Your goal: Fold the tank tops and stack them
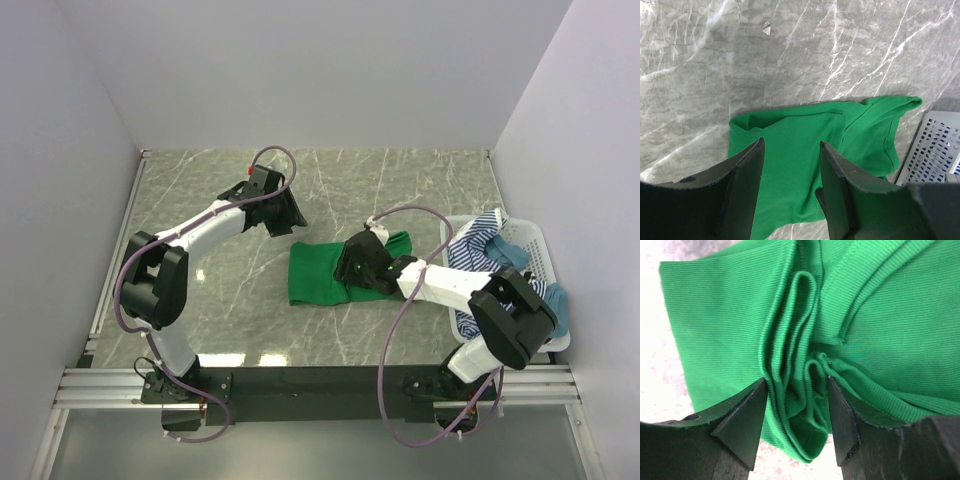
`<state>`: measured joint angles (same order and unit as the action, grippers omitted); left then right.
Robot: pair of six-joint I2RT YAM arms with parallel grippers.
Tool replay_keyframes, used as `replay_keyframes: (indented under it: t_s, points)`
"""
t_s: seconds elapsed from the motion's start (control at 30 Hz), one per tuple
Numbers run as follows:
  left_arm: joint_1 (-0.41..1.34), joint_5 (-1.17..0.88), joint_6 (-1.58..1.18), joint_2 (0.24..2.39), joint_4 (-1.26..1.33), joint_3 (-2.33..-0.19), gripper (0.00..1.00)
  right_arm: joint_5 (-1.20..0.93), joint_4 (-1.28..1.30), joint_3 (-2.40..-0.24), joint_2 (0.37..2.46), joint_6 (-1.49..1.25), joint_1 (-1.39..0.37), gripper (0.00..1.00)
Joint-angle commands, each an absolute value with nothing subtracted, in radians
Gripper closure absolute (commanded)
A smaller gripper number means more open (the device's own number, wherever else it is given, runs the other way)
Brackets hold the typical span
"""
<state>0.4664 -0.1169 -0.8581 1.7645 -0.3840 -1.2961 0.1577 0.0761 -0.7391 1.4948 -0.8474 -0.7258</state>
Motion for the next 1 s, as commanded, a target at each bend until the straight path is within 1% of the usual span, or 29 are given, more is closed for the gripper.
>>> replay_keyframes:
  t_s: [0.0, 0.23, 0.43, 0.73, 0.77, 0.83, 0.87, 0.97]
  points:
    - [0.466, -0.127, -0.839, 1.740, -0.365, -1.299, 0.47, 0.201, 0.087, -0.781, 1.508, -0.848, -0.718, 0.41]
    - [0.465, -0.127, -0.838, 1.740, -0.368, -1.304, 0.47, 0.199, 0.069, -0.782, 1.528, -0.841, -0.718, 0.42]
    - [0.465, -0.124, -0.836, 1.743, -0.373, -1.305, 0.47, 0.196, 0.049, -0.795, 1.542, -0.833, -0.718, 0.46]
    - [0.460, -0.124, -0.836, 1.744, -0.373, -1.304, 0.47, 0.229, 0.089, -0.825, 1.522, -0.816, -0.724, 0.66]
    - [0.459, -0.124, -0.836, 1.744, -0.371, -1.304, 0.47, 0.229, 0.092, -0.827, 1.522, -0.815, -0.723, 0.71]
    - [0.460, -0.126, -0.836, 1.746, -0.371, -1.304, 0.47, 0.224, 0.092, -0.828, 1.523, -0.811, -0.726, 0.76]
    - [0.460, -0.126, -0.836, 1.747, -0.371, -1.305, 0.47, 0.225, 0.095, -0.833, 1.525, -0.811, -0.726, 0.80]
    - [0.457, -0.126, -0.834, 1.746, -0.373, -1.305, 0.47, 0.219, 0.103, -0.844, 1.534, -0.808, -0.727, 0.87]
